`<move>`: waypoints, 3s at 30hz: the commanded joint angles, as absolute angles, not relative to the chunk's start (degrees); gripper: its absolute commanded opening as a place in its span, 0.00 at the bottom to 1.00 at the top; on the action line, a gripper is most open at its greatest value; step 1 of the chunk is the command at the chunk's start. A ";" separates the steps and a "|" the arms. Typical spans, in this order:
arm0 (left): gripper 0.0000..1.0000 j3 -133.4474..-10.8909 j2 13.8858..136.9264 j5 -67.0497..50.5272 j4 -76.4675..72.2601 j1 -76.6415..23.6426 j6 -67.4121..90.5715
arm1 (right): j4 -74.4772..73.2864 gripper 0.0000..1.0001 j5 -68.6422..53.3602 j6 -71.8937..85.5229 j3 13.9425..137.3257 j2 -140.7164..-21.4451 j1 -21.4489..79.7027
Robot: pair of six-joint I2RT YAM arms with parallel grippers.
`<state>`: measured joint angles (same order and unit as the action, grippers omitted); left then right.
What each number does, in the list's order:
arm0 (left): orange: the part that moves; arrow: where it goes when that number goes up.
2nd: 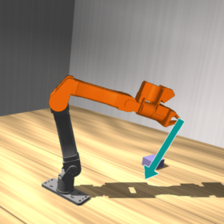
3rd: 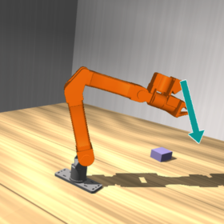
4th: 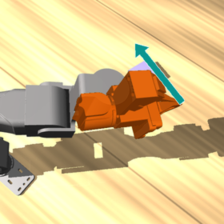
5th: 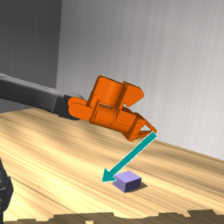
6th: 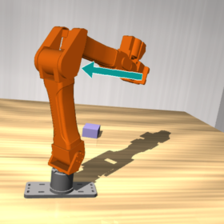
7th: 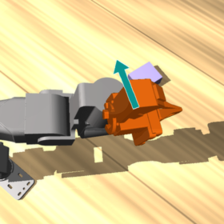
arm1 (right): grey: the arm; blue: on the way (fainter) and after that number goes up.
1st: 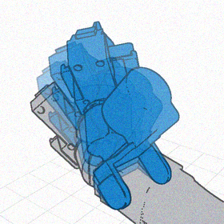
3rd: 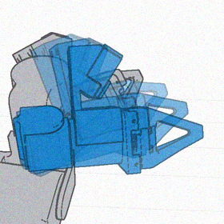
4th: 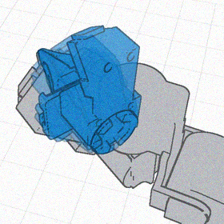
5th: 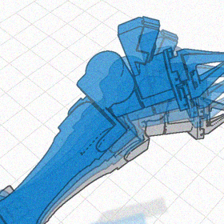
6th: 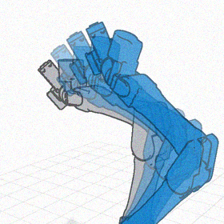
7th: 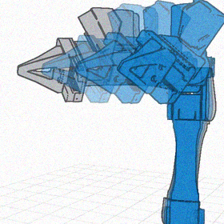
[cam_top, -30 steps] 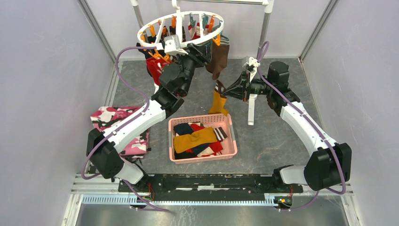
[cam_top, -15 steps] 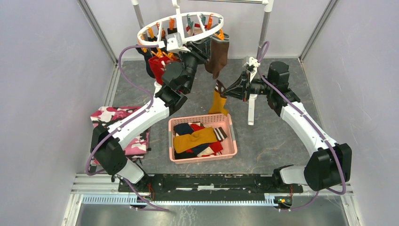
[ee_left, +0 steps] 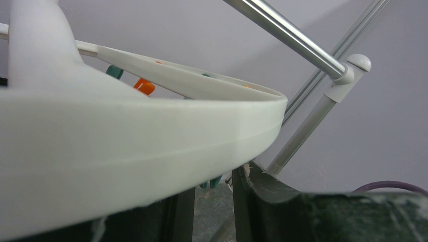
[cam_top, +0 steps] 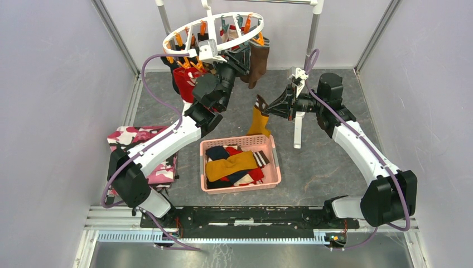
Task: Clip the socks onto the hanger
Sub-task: Open the clamp at the hanger.
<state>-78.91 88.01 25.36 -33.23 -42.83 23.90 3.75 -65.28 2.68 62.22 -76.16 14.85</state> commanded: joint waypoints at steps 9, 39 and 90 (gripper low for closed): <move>0.25 -81.46 85.60 28.87 -34.54 -42.80 24.50 | 3.87 0.00 -64.42 2.37 62.93 -74.63 14.89; 0.52 -80.78 85.95 29.88 -38.98 -42.80 23.82 | 3.34 0.00 -64.94 1.98 62.65 -74.27 14.89; 0.11 -79.24 83.15 30.06 -37.21 -43.15 24.98 | 9.90 0.00 -49.57 18.92 86.28 -87.60 21.53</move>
